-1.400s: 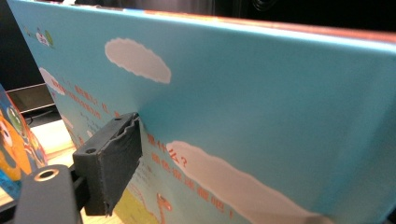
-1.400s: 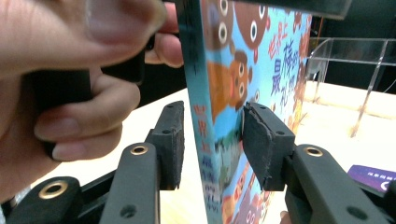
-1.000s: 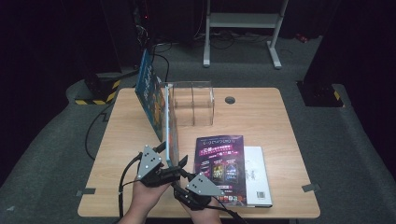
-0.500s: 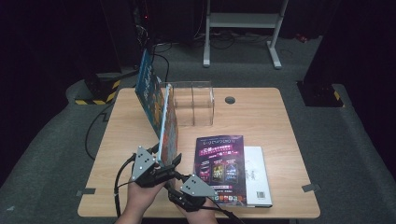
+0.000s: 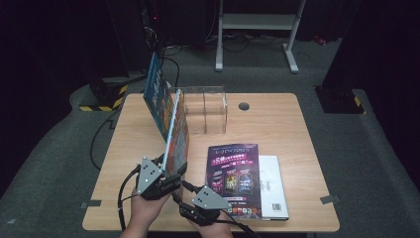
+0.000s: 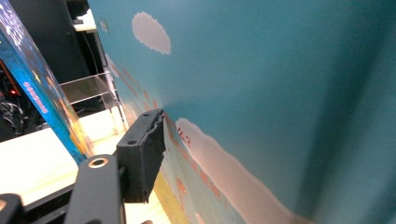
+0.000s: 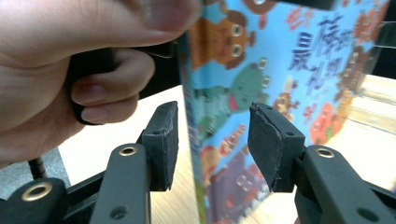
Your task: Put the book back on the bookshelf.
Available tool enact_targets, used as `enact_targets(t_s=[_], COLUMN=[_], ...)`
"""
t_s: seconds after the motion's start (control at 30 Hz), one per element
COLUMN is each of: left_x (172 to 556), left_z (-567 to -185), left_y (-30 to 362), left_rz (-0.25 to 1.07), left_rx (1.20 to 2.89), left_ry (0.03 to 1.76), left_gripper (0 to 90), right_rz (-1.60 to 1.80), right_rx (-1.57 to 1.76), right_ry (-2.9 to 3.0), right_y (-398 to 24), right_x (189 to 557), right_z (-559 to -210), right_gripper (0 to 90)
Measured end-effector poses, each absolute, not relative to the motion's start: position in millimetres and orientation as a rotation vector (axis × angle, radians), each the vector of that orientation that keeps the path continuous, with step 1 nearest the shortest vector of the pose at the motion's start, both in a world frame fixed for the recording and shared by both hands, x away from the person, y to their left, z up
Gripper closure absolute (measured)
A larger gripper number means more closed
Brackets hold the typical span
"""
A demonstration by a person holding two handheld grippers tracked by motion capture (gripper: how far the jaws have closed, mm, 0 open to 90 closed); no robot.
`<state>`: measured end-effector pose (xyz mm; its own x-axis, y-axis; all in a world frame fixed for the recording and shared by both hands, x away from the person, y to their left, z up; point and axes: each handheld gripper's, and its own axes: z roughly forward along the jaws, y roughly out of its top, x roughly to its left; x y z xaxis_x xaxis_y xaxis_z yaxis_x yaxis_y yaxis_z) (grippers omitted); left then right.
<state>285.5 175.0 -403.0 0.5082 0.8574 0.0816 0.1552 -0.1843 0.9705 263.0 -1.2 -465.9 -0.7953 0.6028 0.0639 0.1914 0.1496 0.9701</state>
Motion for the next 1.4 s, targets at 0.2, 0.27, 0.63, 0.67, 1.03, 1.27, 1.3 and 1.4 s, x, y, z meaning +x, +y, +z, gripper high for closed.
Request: enact_targets(t_s=[0.2, 0.27, 0.63, 0.67, 1.03, 1.27, 1.3, 1.4], left_x=[279.9, 277.4, 272.7, 271.9, 272.7, 273.2, 273.2, 273.1], left_z=[-404.0, -404.5, -406.2, -406.1, -405.6, -404.7, -404.7, -404.1], left_y=[175.3, 175.2, 174.6, 174.1, 183.4, 183.9, 183.9, 185.6], left_rz=[0.86, 0.87, 0.9, 0.918, 0.934, 0.94, 0.94, 0.945], left_rx=[1.654, 1.651, 1.617, 1.619, 1.591, 1.596, 1.596, 1.588], left_ry=[0.87, 0.866, 0.904, 0.909, 0.947, 0.948, 0.947, 0.954], left_gripper=[41.5, 43.6, 49.3, 50.0, 60.9, 62.0, 62.0, 63.7], right_rz=[1.659, 1.65, 1.435, 1.422, 1.278, 1.202, 1.195, 1.209], right_rx=[0.8, 0.815, 0.855, 0.873, 1.042, 1.128, 1.128, 1.192], right_ry=[2.063, 2.036, 1.921, 1.914, 1.792, 1.76, 1.762, 1.757], right_y=[-26.7, -38.5, -111.9, -118.6, -193.1, -225.4, -227.4, -237.8], right_x=[258.2, 257.0, 268.0, 270.2, 286.2, 290.8, 291.4, 295.4], right_z=[-465.1, -463.4, -455.1, -455.4, -462.8, -481.8, -482.9, -487.9], right_gripper=[52.0, 51.7, 50.3, 50.2, 50.0, 50.3, 50.6, 50.6])
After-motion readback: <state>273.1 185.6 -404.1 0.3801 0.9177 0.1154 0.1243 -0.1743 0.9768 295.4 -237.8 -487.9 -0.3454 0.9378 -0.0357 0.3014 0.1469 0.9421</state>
